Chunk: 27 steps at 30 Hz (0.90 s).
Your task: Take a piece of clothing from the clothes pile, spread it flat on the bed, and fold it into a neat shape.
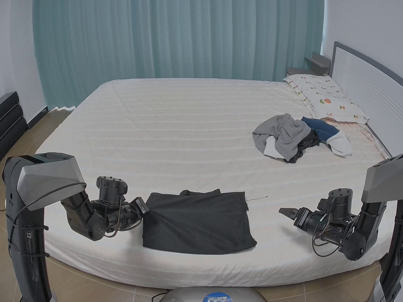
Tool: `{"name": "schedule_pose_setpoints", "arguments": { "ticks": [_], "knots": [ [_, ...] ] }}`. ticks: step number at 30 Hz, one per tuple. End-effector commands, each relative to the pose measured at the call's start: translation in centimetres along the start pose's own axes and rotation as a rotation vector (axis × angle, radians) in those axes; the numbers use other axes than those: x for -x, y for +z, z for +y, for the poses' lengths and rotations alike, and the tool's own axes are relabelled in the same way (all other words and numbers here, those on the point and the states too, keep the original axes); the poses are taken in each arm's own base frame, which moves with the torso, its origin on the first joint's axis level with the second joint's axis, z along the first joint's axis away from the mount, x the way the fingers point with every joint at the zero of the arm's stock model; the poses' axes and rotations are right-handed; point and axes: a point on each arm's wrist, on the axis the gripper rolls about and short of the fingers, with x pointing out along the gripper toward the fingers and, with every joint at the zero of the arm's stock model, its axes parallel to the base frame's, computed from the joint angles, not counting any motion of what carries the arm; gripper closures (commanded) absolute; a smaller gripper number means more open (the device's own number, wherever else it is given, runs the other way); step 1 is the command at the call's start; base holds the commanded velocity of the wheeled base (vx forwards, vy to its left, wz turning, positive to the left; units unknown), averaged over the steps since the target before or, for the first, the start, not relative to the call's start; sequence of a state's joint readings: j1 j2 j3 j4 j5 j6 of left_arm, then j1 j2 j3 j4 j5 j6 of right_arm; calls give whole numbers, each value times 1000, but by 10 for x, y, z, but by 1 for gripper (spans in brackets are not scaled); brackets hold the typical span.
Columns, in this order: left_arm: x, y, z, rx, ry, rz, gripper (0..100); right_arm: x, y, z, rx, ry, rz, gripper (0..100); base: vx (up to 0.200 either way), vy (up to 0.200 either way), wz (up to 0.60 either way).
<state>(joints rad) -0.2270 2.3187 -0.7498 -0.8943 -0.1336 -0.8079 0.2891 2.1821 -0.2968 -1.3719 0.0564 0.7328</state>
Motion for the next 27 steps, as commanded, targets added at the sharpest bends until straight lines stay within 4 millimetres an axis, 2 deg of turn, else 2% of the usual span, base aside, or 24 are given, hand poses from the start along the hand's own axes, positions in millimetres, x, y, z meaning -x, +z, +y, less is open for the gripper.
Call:
{"name": "schedule_pose_setpoints", "arguments": {
  "ticks": [1,22,27],
  "knots": [
    [2,0,-2,1,-4,-1,100,-3,-3,9,17,18,1,0,0,200,0],
    [2,-5,-2,22,3,11,100,-10,-11,29,52,36,18,0,0,200,0],
    [3,-6,-1,23,7,12,100,-11,-12,30,52,39,21,0,0,0,0]
  ]
}}
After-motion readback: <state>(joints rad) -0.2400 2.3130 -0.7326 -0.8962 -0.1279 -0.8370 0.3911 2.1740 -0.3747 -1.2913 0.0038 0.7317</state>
